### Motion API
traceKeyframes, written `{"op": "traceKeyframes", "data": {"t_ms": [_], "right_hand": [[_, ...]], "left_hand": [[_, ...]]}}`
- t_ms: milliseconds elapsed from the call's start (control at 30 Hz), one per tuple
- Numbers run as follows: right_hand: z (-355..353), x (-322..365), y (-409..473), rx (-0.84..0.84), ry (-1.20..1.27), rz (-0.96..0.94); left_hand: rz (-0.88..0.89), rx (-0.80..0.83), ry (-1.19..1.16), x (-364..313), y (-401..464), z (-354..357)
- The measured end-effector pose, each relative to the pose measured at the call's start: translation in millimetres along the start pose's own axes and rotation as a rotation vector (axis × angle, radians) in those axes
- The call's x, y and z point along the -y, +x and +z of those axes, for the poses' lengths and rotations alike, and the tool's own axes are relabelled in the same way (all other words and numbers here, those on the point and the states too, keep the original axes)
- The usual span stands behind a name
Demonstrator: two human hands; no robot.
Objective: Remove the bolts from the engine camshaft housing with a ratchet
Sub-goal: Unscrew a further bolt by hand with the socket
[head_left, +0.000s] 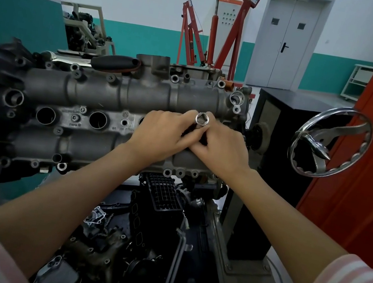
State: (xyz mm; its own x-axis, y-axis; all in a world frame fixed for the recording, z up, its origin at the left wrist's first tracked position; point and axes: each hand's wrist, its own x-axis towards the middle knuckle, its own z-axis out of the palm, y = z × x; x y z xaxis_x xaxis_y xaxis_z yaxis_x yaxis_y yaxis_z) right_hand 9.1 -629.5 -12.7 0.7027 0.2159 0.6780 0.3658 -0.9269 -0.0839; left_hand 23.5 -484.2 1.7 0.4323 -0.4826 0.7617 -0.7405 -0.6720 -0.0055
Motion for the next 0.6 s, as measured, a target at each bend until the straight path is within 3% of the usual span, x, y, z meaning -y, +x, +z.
{"op": "traceKeyframes", "data": {"t_ms": [600], "right_hand": [[-0.5,1.9,-2.7,-0.02,0.017,-0.008]], "left_hand": [[0.001,0.046,0.0,-2.5,0.2,-1.9]]}}
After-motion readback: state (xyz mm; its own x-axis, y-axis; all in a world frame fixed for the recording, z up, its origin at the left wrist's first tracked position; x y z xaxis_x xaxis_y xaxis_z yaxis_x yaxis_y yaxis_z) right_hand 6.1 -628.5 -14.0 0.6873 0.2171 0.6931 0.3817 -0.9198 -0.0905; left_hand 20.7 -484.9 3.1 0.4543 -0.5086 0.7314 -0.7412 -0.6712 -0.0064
